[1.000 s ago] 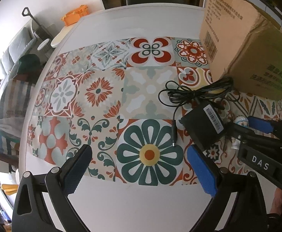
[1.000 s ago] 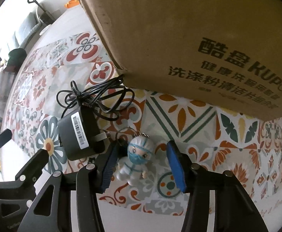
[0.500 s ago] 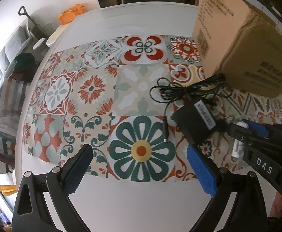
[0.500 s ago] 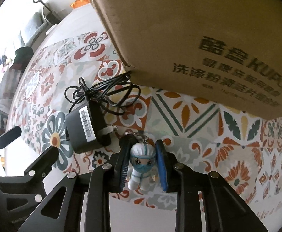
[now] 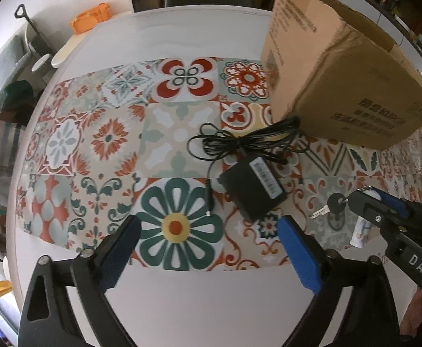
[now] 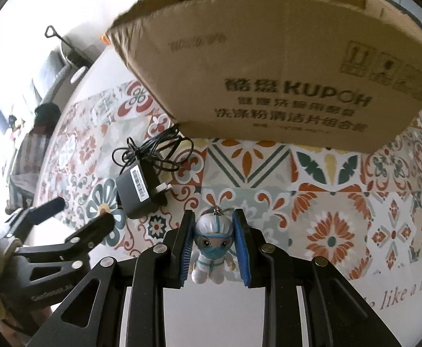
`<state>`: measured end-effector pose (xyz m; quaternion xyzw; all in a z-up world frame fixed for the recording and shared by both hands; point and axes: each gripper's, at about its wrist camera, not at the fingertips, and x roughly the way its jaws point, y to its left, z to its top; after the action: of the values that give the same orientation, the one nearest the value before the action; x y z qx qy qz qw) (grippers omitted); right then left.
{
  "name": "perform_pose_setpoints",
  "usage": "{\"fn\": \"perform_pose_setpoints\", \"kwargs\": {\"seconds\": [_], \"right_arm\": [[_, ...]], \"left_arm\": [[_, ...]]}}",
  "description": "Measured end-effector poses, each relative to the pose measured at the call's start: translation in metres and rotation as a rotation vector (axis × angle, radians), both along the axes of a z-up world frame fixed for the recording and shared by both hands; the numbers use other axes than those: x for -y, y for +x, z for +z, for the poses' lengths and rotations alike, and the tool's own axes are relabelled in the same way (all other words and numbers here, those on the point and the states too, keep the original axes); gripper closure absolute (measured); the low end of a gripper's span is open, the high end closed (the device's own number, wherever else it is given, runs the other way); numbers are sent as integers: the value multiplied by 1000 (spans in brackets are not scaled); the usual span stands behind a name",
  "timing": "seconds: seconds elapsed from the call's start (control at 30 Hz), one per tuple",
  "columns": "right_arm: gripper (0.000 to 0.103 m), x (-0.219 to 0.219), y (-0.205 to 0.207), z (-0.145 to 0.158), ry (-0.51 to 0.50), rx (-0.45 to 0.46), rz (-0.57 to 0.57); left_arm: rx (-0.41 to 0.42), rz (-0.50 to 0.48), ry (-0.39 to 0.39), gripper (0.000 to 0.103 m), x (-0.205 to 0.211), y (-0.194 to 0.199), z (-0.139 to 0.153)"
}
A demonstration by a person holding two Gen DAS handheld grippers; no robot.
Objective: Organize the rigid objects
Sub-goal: 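Close right gripper on the white astronaut figurine and lift it, then close left gripper on black power adapter while right gripper holds figurine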
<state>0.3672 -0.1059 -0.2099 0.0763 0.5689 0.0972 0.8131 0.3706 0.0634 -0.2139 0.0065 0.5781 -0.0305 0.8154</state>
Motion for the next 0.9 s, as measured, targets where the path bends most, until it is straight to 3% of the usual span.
{"fn": "perform_pose_setpoints", "kwargs": {"seconds": [0.2, 0.47, 0.9], "right_arm": [[76, 20, -3, 12, 7, 24, -33], [76, 42, -1, 3, 17, 10, -69], [76, 51, 12, -11, 20, -16, -60]], "left_arm": [[2, -52, 33, 9, 25, 8, -2], [0, -83, 66, 13, 47, 27, -15], [-29, -57, 90, 24, 52, 55, -42]]}}
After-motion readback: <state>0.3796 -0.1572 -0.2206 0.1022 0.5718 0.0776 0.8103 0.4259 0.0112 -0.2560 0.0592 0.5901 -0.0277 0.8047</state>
